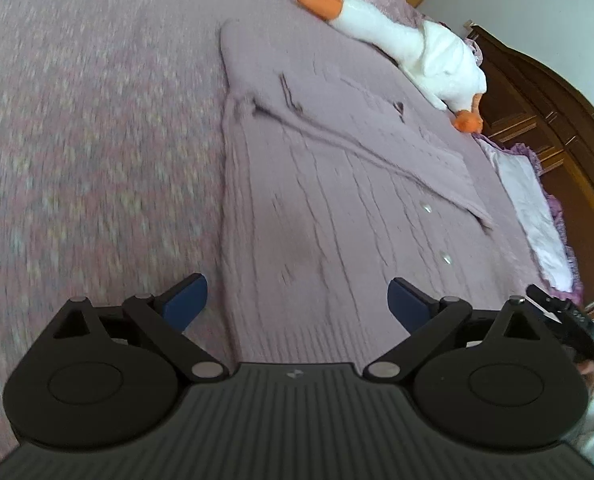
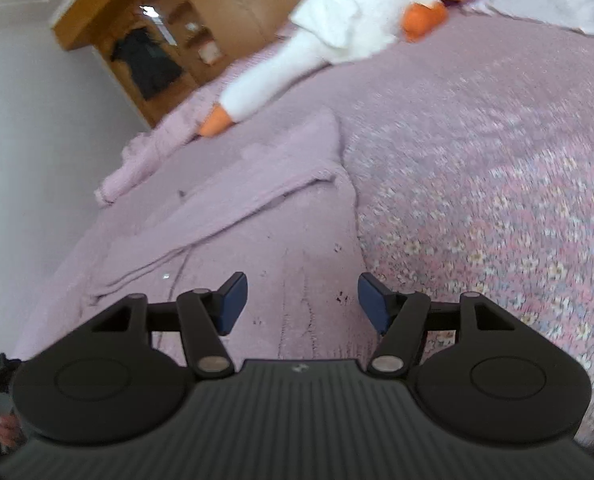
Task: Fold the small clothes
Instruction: 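Move both grippers to the hem of the narrow pink cardigan strip, then lower both grippers onto the hem and close them on it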
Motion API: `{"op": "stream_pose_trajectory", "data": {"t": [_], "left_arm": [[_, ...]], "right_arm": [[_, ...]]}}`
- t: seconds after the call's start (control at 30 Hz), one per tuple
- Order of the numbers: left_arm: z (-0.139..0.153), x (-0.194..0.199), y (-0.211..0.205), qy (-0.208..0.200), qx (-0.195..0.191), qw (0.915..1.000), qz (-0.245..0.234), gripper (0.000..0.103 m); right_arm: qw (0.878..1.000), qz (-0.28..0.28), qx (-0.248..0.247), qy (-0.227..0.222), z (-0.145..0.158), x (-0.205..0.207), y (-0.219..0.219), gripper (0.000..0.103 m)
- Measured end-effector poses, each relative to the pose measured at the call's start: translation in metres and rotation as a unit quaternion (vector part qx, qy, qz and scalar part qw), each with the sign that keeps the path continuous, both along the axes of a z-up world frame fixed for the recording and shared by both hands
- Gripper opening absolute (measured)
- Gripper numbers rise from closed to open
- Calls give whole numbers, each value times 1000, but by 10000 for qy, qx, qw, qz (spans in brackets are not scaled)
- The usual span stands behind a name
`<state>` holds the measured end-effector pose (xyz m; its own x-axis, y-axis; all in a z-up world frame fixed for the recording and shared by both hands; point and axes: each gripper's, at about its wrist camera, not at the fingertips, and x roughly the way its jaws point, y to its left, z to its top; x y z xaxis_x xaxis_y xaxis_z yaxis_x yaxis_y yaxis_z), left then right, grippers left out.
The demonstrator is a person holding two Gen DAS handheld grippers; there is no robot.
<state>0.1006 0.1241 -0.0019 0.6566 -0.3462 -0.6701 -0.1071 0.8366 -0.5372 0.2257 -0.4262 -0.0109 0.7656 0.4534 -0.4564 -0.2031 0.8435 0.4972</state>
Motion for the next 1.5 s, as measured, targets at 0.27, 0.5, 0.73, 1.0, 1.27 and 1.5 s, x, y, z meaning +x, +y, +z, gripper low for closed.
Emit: {"op": "stream_pose_trajectory", "data": {"t": [0.27, 0.5, 0.73, 1.0, 1.27, 1.5], "left_arm": [[-9, -42, -10, 69, -525, 9986, -20, 101], [-19, 7, -10, -700, -614, 9954, 221, 103], [-16, 0, -8, -661, -852, 9941, 112, 103], [-22, -57, -18, -590, -1181, 9913, 4, 94], [-26, -30, -14, -695, -1201, 9903, 53, 89], [-29, -19, -10, -733, -1425, 9870, 90, 86]], "right_arm": [[9990, 150, 126, 393, -10, -10, -25, 64], [9986, 129, 139, 494, -18, -15, -30, 62], [9981, 184, 265, 516, -23, -16, -36, 61], [9789, 926, 1470, 1075, -40, -29, -61, 62], [9678, 1081, 1949, 1168, -46, -8, -53, 63], [9626, 1056, 2179, 1215, -47, 14, -44, 61]]}}
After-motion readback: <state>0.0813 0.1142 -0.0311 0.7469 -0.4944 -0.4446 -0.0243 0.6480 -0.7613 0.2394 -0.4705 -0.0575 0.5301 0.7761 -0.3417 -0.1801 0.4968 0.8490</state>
